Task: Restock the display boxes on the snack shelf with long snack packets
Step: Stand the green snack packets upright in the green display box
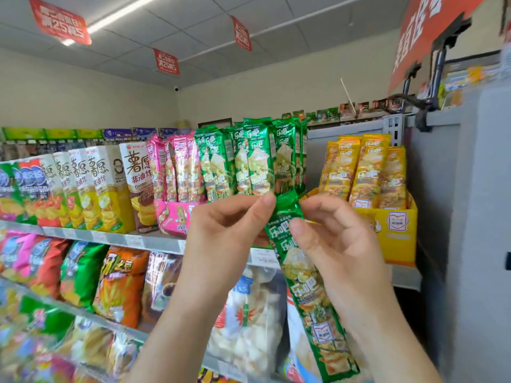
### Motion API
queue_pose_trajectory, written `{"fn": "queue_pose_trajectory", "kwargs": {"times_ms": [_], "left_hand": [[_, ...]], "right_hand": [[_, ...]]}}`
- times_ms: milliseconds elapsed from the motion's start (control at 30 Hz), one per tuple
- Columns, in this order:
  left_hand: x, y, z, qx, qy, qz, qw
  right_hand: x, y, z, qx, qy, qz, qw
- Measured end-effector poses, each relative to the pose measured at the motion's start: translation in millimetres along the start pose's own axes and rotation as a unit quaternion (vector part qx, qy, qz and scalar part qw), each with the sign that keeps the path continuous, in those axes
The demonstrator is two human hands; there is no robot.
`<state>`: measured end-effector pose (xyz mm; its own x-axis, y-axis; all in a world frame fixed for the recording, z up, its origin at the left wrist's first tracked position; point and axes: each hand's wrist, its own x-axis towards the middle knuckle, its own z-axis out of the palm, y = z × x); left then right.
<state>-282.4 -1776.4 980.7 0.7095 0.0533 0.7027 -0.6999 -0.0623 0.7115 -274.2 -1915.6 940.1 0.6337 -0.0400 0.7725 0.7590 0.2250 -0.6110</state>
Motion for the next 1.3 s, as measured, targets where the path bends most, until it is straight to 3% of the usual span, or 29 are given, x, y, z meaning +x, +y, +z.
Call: {"fn": "queue_pose_trajectory", "kwargs": {"times_ms": [133,200,400,567,667,800,867,933,1033,1133,1300], "left_hand": [[-8.3,-13.4,0.1,-0.070,0.066,-0.026,0.995],[-10.2,-17.0,-1.0,-0.092,0.099,-0.027,0.990],[-15.8,-29.7,-16.1,-0.162,0.152,-0.067,0.973],[-39.1,-37.9,-29.3,-0.100,0.097,-0.110,0.984],[-51.7,-38.8,-38.0,0.009,0.030,-0.101,0.994],[-58.9,-41.2,-40.4,0.055,0.091,-0.097,0.990],[-60.8,-43.9,-44.1,0.028,0.120,-0.093,0.988],[-60.2,-46.8,-51.8,-0.009,0.142,-0.093,0.985],[-55.7,-52.4,-66.2,-0.084,0.171,-0.108,0.976],[-53.3,-56.6,-73.6,-0.114,0.167,-0.109,0.973],[-51.7,-59.8,-87.0,-0.138,0.098,-0.122,0.978]], "right_hand": [[-23.0,7.1,-11.3,-0.066,-0.190,0.121,0.972],[-34.5,9.1,-19.3,-0.111,-0.248,0.155,0.950],[-66.0,20.9,-24.5,-0.177,-0.212,0.115,0.954],[-87.3,27.5,-22.8,-0.270,-0.182,0.106,0.940],[-92.3,25.1,-18.2,-0.373,-0.179,0.093,0.905],[-104.2,24.1,-5.4,-0.473,-0.184,0.070,0.859],[-109.3,27.2,-0.1,-0.430,-0.192,0.091,0.877],[-112.0,31.8,1.2,-0.309,-0.213,0.146,0.915],[-117.7,32.6,9.6,-0.165,-0.222,0.207,0.938],[-126.5,35.6,29.2,-0.150,-0.177,0.184,0.955],[-133.6,41.8,55.2,-0.162,-0.117,0.149,0.969]]}}
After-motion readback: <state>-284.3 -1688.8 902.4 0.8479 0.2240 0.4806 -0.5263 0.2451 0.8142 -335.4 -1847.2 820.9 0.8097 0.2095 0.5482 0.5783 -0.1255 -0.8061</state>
